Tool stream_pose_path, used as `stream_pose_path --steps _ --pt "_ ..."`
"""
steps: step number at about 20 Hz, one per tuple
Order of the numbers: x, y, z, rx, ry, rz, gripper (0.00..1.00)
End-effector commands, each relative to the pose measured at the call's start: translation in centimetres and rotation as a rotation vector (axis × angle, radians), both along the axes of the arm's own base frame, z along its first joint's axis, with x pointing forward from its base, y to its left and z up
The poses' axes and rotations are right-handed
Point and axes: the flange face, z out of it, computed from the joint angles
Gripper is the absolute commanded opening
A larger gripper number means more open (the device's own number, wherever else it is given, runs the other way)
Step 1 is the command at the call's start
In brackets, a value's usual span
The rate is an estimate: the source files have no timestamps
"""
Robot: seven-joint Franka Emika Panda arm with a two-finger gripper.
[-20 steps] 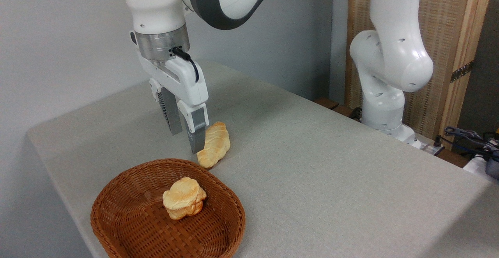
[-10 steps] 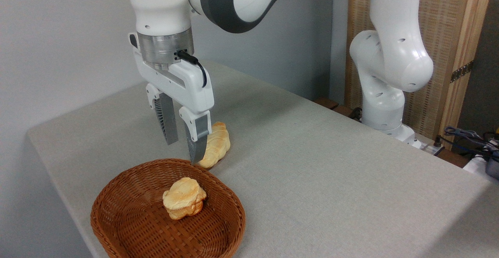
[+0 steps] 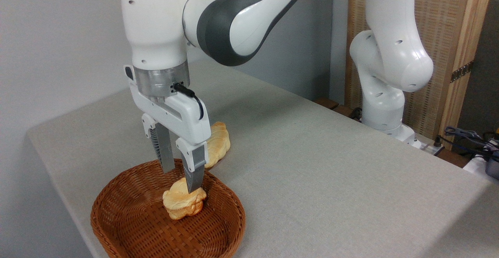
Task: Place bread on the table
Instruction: 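Lower the open gripper into the basket around the round bread bun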
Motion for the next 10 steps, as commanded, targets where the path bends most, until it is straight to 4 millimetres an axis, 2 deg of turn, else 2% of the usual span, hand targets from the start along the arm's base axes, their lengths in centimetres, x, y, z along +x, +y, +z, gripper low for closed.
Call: stream_pose_path --steps 1,10 --pt "0.6 0.0 -1.0 0.02 -0.003 -0.01 1.0" --pt "1.2 -0.2 -3.2 0.031 0.01 -0.017 1.0"
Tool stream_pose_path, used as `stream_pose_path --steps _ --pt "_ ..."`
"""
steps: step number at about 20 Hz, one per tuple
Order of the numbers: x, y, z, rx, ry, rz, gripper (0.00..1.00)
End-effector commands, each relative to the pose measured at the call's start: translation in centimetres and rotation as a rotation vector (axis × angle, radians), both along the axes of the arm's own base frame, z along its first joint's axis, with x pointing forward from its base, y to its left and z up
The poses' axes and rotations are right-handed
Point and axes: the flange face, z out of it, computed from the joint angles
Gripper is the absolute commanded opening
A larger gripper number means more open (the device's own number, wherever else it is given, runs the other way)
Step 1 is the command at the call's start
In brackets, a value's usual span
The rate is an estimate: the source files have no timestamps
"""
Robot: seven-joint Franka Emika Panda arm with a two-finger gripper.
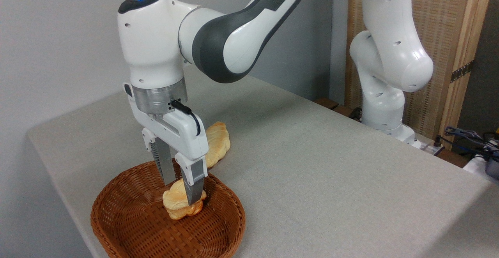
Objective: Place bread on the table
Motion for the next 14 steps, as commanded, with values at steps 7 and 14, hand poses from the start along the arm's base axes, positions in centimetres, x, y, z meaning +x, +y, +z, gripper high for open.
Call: stream_pose_path --steps 7,14 --pt "0.4 -0.9 -1.9 0.071 0.014 -0.053 1.0" --pt "0.4 -1.8 -2.8 0.077 0.027 -0.074 0.61"
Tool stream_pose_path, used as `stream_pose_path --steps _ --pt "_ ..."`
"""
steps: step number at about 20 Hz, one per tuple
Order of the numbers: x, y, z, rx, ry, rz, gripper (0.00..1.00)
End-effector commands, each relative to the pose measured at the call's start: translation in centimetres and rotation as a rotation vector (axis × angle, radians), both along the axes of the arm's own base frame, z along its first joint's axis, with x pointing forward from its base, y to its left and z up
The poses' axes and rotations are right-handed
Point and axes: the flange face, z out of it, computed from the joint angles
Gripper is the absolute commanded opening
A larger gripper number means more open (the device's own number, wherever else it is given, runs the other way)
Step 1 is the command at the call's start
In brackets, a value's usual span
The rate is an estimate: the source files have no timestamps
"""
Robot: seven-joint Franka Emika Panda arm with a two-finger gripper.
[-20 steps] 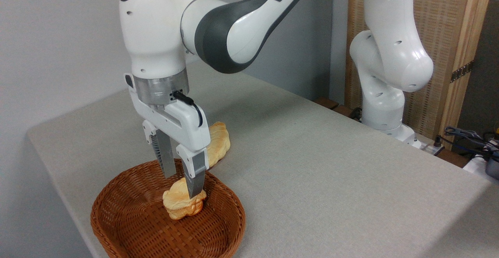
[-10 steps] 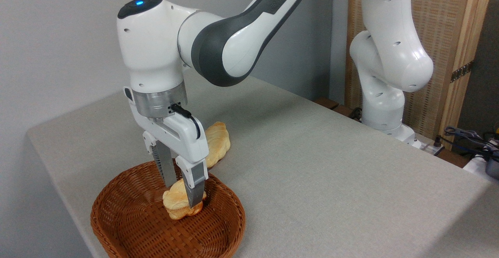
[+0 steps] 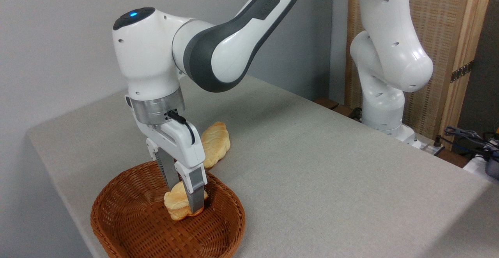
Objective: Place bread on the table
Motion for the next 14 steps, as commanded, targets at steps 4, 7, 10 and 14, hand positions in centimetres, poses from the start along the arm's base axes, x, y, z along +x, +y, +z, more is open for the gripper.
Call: stream_pose_path --steps 4,7,10,14 --pt "0.1 -0.8 0.0 0.012 -0.015 -0.031 0.53" --pt "0.2 -0.8 0.5 0.009 -0.024 -0.027 0.56" --pt "0.6 -0.8 2.3 -0.008 -0.057 -0.018 0.56" --pt "0.2 -0.7 4.8 -0.021 -0.1 -0.012 0.57"
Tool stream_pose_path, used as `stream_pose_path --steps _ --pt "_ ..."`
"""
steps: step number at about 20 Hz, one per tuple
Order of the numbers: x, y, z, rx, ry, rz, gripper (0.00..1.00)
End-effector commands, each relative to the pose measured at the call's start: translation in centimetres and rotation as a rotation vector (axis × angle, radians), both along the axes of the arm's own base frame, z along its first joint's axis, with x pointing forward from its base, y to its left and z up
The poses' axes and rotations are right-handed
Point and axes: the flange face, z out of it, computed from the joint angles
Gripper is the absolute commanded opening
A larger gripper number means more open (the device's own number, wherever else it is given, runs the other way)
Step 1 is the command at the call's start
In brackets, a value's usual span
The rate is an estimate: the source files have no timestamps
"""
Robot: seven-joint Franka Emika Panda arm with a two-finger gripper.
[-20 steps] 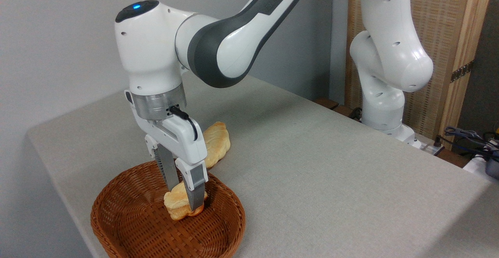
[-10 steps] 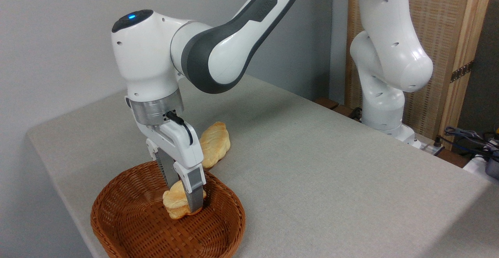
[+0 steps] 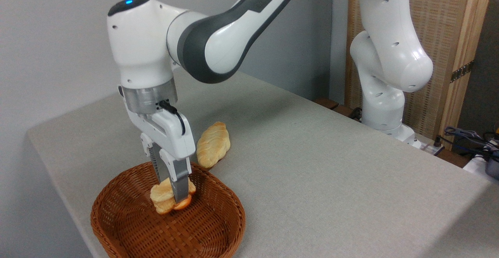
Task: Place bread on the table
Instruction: 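Lift the bun out of the basket and carry it beside the roll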
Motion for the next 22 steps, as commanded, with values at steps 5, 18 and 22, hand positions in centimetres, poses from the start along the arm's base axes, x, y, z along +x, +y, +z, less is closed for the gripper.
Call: stream_pose_path --steps 5,18,22 --pt "-2.3 0.4 6.9 -0.039 -0.077 0.0 0.6" --pt "-7.7 0.3 6.0 -0.02 0.226 -0.006 0.67" --pt "-8.3 -0.5 3.5 -0.009 0.277 -0.023 0.81"
